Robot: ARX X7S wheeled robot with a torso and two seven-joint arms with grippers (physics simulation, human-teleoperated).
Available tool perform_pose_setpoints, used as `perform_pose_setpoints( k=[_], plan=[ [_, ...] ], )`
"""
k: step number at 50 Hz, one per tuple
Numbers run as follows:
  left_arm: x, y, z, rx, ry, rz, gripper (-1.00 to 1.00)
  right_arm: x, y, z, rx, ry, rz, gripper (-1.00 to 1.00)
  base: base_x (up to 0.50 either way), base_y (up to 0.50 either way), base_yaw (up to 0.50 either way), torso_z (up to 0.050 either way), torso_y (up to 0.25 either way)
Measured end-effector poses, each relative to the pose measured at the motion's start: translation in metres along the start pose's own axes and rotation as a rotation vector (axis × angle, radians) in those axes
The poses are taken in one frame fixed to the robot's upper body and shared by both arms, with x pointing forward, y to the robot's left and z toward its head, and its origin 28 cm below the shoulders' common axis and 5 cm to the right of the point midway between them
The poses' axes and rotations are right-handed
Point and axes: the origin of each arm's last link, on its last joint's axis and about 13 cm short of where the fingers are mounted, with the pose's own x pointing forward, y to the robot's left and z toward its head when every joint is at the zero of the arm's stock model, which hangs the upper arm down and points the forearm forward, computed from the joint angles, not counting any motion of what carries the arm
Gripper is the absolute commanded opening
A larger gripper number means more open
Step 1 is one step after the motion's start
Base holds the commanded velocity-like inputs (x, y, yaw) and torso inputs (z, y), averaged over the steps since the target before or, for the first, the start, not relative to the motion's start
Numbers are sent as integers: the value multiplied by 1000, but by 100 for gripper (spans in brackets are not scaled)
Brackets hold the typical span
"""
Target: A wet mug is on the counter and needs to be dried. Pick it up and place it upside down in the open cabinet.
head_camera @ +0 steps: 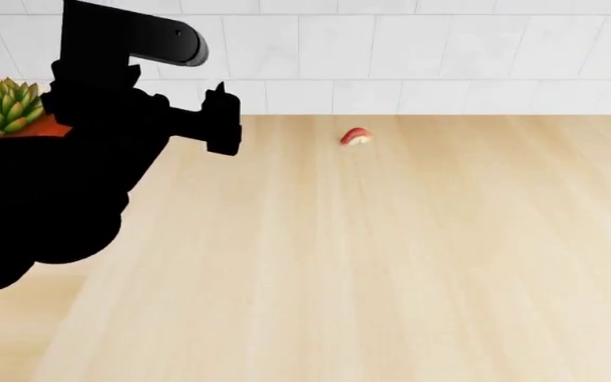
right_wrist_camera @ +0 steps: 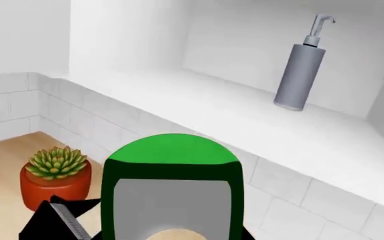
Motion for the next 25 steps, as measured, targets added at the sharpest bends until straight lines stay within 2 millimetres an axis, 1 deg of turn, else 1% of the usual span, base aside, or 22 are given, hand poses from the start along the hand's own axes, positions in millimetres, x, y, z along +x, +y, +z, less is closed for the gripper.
perform_pose_setpoints(
  k=[6,10,16,22,25],
  plan=[
    [0,0,1,3,1,-3,100,6,3,3,6,-17,-44,-100,0,0,0,0,0],
    [0,0,2,4,1,-4,100,16,2,4,14,-30,-77,-100,0,0,0,0,0],
    [0,-1,3,4,0,-8,100,37,-5,8,28,-54,-125,-100,0,0,0,0,0],
    [0,-1,4,4,-1,-11,100,60,-16,15,44,-86,-185,-100,0,0,0,0,0],
    [0,-1,4,4,-1,-12,100,75,-18,21,45,-103,-175,-100,0,0,0,0,0]
  ],
)
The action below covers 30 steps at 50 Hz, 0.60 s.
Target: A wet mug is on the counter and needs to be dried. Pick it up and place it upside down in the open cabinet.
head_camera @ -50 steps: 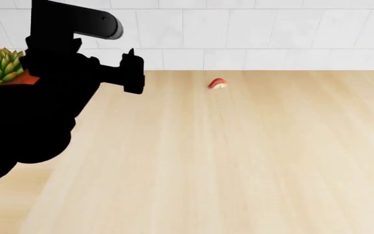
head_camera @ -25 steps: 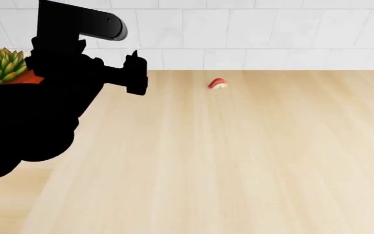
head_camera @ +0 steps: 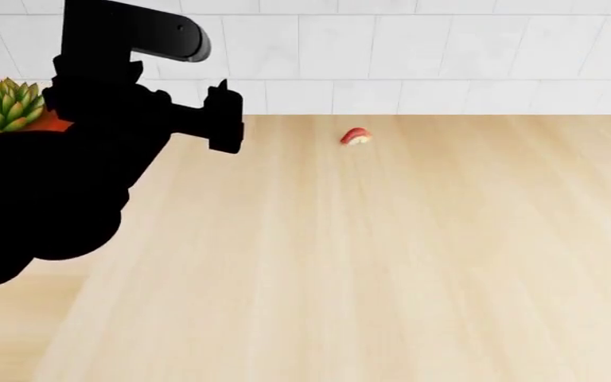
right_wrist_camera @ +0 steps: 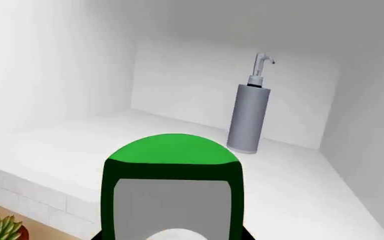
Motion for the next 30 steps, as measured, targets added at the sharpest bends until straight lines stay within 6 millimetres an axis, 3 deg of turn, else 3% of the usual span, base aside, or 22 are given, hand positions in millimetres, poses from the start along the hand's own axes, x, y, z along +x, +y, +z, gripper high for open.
perform_pose_setpoints(
  k=[7,15,30],
  plan=[
    [1,0,0,-1,3,-2,100,19,-16,7,1,-25,-13,-100,0,0,0,0,0],
    [2,0,0,-3,4,-3,100,16,-27,10,9,-43,-102,-100,0,0,0,0,1],
    [2,0,-1,-11,3,-3,100,14,-27,12,55,-76,-196,-100,0,0,0,0,0]
  ],
)
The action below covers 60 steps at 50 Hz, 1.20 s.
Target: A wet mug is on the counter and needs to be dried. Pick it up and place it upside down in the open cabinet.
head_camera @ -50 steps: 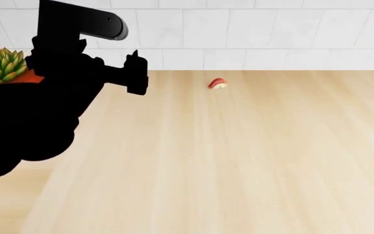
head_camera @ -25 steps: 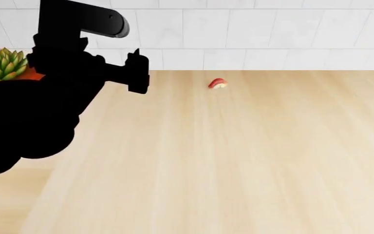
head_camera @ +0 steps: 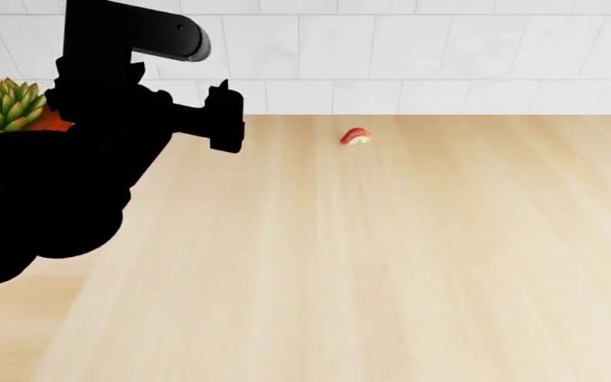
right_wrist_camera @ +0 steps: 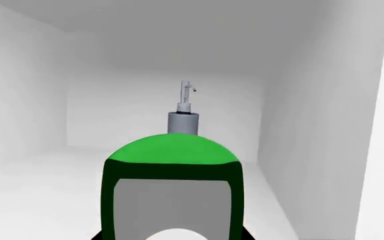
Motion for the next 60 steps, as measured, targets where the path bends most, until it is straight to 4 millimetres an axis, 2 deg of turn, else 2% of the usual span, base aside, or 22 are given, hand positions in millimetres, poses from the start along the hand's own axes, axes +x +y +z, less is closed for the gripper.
perform_pose_setpoints(
  k=[12,44,60],
  plan=[
    [0,0,-1,-6,-2,-1,100,10,3,-2,23,4,-29,-100,0,0,0,0,0],
    [1,-2,-5,-30,-6,-1,100,53,18,-19,28,51,-28,-100,0,0,0,0,0],
    [5,2,-6,-37,-7,39,100,64,27,-26,26,55,-3,-100,0,0,0,0,1]
  ],
)
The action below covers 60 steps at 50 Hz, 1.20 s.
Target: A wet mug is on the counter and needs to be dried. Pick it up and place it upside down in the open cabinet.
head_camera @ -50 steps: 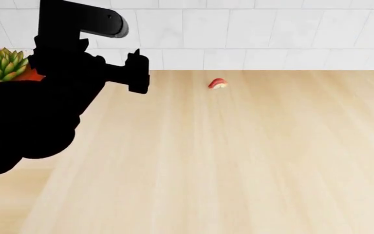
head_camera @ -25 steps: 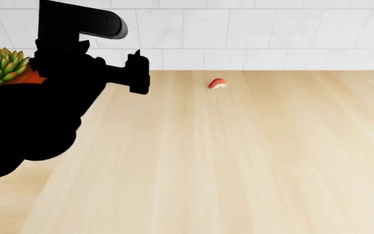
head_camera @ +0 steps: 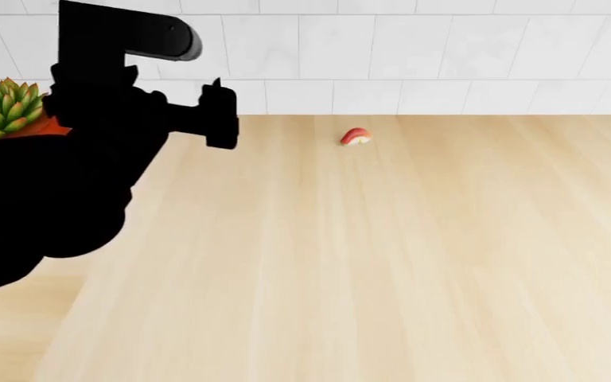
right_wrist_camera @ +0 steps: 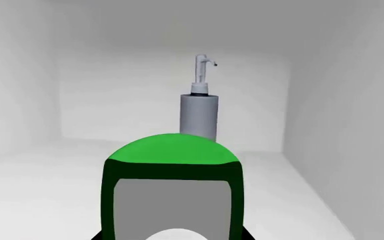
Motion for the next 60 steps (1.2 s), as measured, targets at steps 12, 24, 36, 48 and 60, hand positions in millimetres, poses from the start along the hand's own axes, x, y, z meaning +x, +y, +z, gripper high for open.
perform_pose_setpoints(
  k=[12,24,36,48,60],
  plan=[
    [0,2,-1,-5,-6,11,100,4,4,-3,-2,6,4,-100,0,0,0,0,0],
    [-1,3,0,1,-19,25,100,4,6,-2,-7,-4,0,-100,0,0,0,0,-109],
    [-1,5,1,-1,-22,34,100,5,6,-2,-3,-6,1,-100,1,0,0,0,0],
    [-1,5,1,-5,-23,35,100,4,6,-2,7,-6,21,100,1,0,0,0,-2],
    [-1,6,1,-8,-22,34,100,3,5,-2,-4,-3,2,100,0,0,0,0,16]
  ],
)
